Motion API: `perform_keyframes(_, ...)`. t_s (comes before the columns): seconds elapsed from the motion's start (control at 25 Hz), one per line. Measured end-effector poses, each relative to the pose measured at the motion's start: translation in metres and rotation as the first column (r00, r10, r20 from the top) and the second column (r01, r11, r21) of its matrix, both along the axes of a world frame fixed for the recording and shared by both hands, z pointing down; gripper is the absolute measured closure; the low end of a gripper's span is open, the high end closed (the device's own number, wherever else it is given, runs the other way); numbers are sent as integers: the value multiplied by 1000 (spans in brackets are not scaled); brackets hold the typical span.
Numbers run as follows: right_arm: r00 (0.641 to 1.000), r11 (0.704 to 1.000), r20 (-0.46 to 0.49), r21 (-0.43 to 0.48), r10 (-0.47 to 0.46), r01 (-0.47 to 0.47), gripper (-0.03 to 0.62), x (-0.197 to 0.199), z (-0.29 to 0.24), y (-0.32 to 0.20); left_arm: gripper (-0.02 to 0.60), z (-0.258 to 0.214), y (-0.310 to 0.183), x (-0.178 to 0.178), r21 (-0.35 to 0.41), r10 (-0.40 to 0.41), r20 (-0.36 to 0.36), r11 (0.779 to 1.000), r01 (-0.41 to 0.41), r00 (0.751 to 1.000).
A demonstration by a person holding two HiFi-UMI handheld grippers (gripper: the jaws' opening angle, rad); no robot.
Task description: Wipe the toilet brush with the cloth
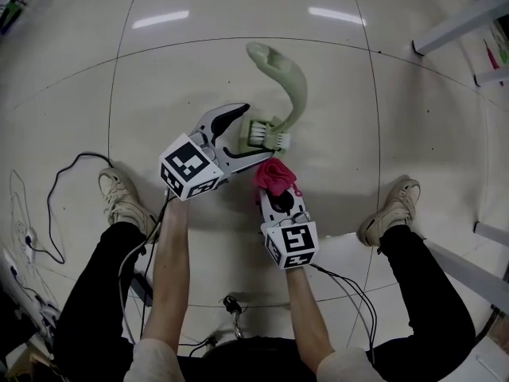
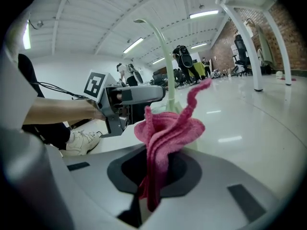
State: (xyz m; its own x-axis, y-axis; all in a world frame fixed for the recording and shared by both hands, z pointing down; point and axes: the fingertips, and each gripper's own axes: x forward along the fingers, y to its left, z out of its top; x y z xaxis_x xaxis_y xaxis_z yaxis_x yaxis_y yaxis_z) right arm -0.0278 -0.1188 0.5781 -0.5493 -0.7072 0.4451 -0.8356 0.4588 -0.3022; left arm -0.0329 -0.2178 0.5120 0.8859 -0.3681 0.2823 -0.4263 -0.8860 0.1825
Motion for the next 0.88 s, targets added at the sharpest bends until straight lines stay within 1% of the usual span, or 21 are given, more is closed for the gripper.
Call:
perform_keyframes(0.08,1000,1000,7,-10,-2,2,562,-1,3,2,178,5,-3,4,-25,16,2,1000,-16,1000)
perform_keyframes(0.12,1000,1000,12,-14,-2,2,562,-2,5,2,178,6,-4,6,-35,15,-9,999,-15,1000)
perform_keyframes(0.2,1000,1000,19,-18,0,0,562,-4,6,2,179,4,-6,7,-46,-8,-56,999,5,998)
perform_keyframes(0.32,1000,1000,18,-11,8,-8,562,-2,5,-4,179,0,0,3,-72,-60,-140,996,51,988)
perform_keyframes(0.4,1000,1000,10,-10,14,-14,562,1,4,-7,179,-2,11,0,-94,-93,-171,993,77,981)
perform_keyframes(0.52,999,1000,-21,-10,25,-25,562,9,4,-8,179,-3,24,-4,-115,-159,-182,984,139,970)
perform_keyframes(0.56,999,999,-27,-11,34,-34,562,12,4,-7,179,-3,30,-4,-125,-169,-183,981,147,968)
perform_keyframes(0.6,999,999,-30,-12,44,-44,562,15,5,-6,179,-4,38,-1,-137,-161,-184,981,136,970)
perform_keyframes(0.68,998,998,-38,-9,55,-56,562,22,4,-6,182,-5,62,14,-158,-111,-175,984,83,978)
perform_keyframes(0.72,997,998,-47,-6,54,-55,562,24,4,-8,181,-4,73,23,-159,-105,-162,984,79,981)
perform_keyframes(0.76,997,999,-61,-4,51,-51,562,27,4,-9,181,-3,80,27,-152,-130,-145,983,107,981)
perform_keyframes(0.8,996,999,-74,-4,47,-48,562,30,4,-9,181,-2,82,26,-140,-178,-132,977,159,975)
perform_keyframes(0.88,995,999,-85,0,45,-45,562,34,3,-8,181,-5,77,11,-120,-274,-134,958,259,952)
